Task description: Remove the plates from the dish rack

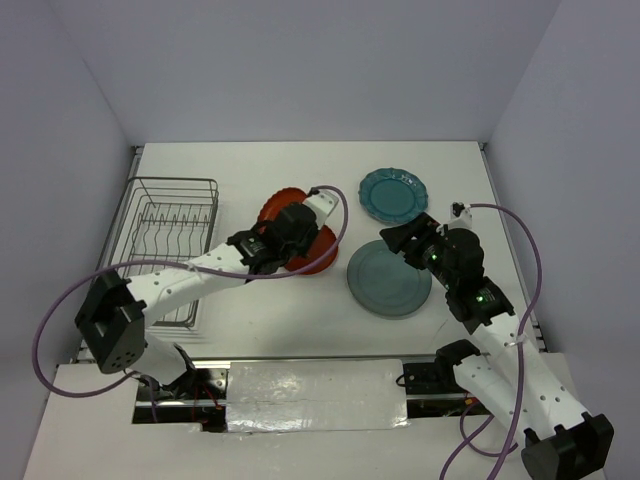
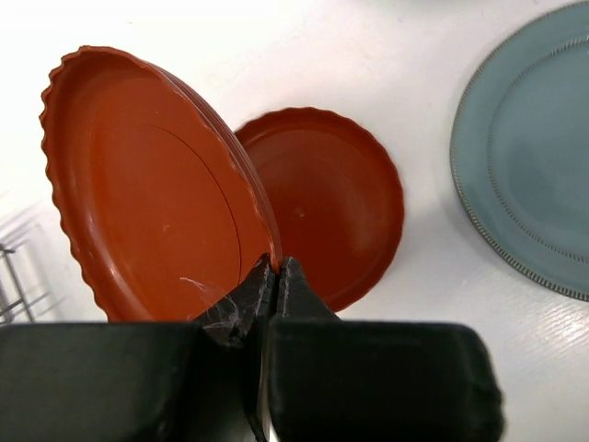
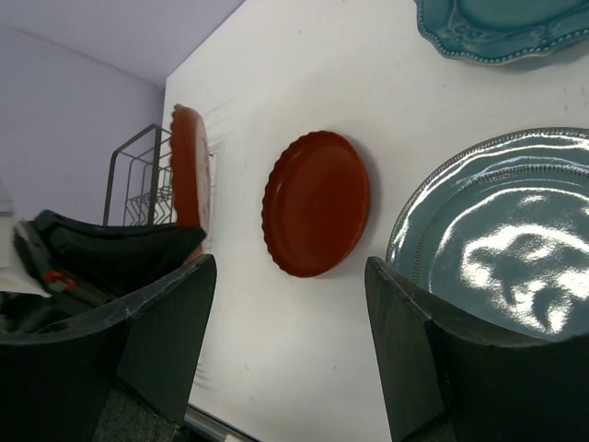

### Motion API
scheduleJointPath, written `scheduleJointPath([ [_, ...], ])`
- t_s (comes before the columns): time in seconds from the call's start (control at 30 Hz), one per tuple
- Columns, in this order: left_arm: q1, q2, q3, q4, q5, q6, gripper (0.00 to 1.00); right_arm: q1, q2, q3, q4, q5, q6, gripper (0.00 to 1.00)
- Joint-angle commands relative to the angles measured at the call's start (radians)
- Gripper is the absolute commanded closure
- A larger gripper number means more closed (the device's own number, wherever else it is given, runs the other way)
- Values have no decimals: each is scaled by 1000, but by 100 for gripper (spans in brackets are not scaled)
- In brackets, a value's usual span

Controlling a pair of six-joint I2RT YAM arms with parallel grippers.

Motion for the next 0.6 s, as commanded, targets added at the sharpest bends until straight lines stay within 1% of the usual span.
scheduleJointPath([
  [0.0,-26,54,12,80,-50,17,100,1,-5,39,-2,34,-10,27],
  [0.33,-87,183,14,124,-93,17,100,1,-26,31,4,35,-10,27],
  [0.57,-118,268,55,126,-110,19,100,1,-25,34,-2,35,-10,27],
])
